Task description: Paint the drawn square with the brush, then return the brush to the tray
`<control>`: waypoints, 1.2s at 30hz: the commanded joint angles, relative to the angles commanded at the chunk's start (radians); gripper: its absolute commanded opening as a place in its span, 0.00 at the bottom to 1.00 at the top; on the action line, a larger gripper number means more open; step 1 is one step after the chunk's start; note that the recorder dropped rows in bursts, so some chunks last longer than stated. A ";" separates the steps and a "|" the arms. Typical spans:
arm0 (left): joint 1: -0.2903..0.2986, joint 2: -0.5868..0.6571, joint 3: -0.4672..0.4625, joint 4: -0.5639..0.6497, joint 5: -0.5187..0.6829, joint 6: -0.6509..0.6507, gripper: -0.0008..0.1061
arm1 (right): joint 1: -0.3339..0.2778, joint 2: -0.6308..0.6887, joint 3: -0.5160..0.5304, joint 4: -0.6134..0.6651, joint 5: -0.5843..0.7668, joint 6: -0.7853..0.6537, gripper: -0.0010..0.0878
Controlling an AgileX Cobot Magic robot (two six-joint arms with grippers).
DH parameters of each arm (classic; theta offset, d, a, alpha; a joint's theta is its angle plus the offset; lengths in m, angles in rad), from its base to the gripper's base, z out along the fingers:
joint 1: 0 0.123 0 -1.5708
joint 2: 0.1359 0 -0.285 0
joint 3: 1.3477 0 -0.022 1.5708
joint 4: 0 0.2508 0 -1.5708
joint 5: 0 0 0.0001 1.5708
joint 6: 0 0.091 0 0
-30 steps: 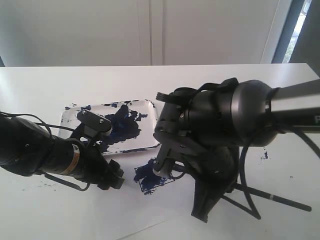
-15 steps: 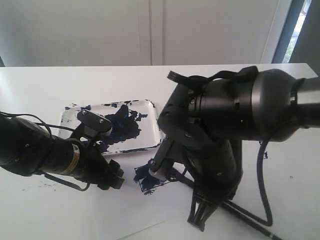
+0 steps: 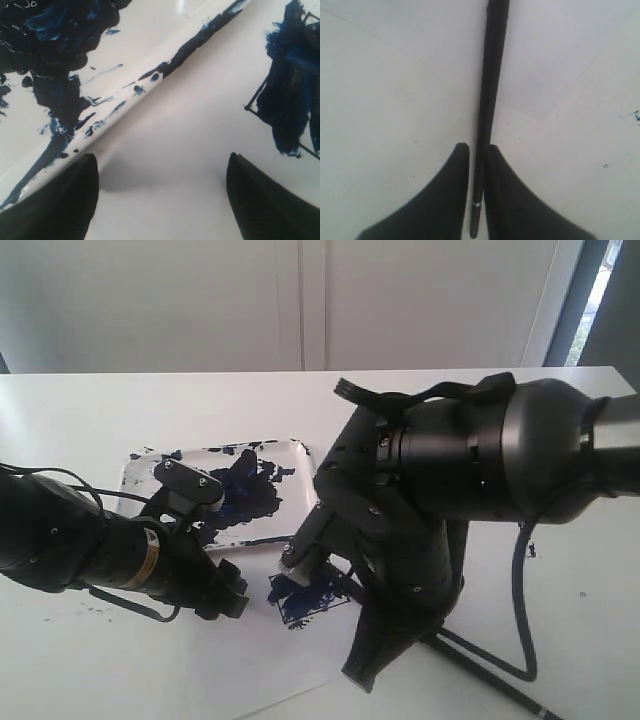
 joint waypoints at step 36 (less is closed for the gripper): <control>0.000 0.000 0.000 0.000 -0.007 -0.018 0.71 | -0.208 0.011 0.464 0.149 -0.660 0.060 0.47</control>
